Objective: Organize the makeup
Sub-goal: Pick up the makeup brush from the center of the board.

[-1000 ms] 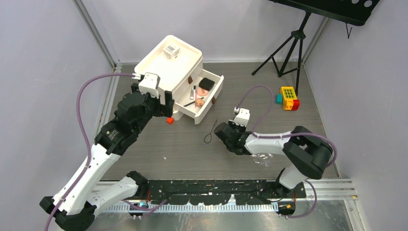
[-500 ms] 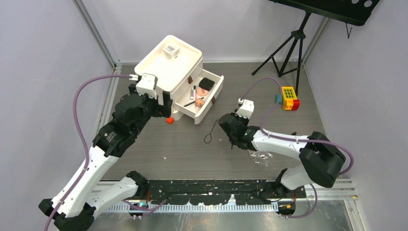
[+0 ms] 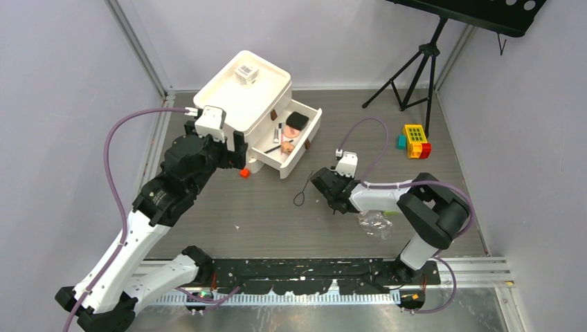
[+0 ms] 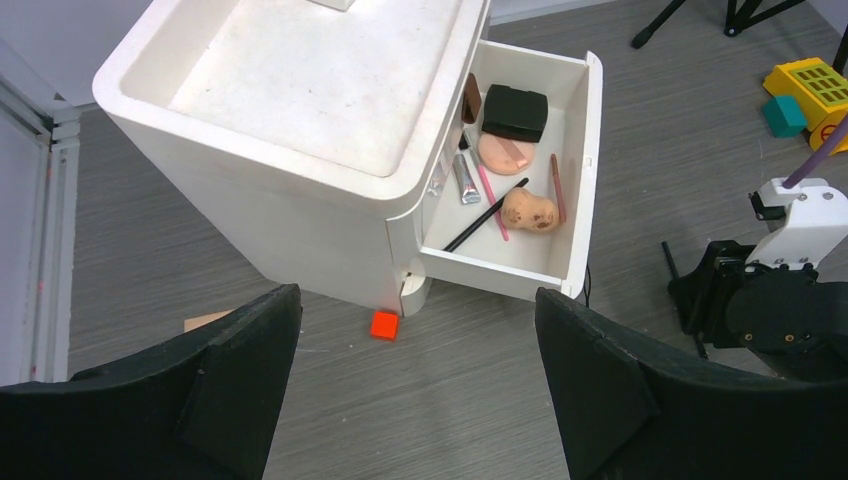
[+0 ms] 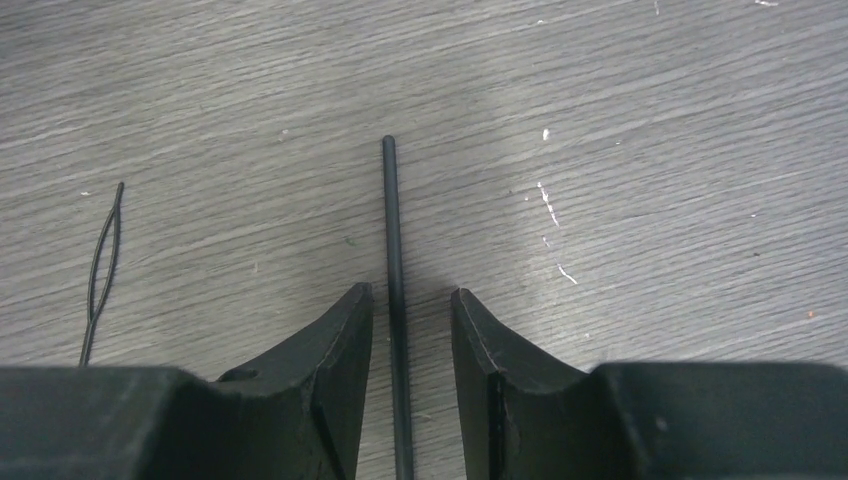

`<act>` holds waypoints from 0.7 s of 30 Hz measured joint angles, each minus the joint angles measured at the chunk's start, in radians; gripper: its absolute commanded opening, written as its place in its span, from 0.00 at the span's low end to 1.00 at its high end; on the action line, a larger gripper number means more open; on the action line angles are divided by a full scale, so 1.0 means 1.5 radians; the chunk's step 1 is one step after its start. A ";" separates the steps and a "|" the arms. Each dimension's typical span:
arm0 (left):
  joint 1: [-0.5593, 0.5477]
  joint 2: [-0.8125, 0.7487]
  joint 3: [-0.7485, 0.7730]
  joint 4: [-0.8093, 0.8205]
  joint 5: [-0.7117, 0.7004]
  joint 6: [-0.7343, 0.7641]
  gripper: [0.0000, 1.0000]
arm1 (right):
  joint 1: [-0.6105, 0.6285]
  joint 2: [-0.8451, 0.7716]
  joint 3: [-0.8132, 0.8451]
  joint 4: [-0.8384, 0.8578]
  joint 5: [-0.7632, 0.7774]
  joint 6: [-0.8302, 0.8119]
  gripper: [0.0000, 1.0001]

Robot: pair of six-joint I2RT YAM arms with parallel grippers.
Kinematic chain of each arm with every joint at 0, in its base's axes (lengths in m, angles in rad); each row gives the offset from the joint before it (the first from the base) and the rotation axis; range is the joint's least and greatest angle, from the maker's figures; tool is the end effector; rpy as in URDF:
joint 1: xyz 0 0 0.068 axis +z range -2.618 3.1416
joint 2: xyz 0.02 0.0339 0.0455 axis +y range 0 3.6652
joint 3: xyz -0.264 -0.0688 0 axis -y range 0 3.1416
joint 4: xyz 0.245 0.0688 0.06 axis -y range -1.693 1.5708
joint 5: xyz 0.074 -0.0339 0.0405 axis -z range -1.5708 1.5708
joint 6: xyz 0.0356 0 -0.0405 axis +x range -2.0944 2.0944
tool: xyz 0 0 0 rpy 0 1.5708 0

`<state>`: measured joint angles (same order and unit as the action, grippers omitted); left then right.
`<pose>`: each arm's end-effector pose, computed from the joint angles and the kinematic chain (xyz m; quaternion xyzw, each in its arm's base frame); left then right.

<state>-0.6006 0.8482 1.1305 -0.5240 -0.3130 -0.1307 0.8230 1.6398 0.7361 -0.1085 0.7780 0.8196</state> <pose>0.1454 -0.0863 0.4116 0.0875 0.7786 -0.1032 0.6128 0.2152 0.1953 0.1373 0.1030 0.8896 -0.0616 0.4407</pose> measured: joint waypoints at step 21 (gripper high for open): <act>0.001 -0.002 0.000 0.000 0.015 -0.001 0.88 | 0.184 0.026 -0.037 -0.046 0.161 0.188 0.34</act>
<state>-0.5999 0.8448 1.1305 -0.5240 -0.2905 -0.1326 1.0985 1.6783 0.6807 -0.1768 1.0195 1.1023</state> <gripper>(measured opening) 0.885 0.344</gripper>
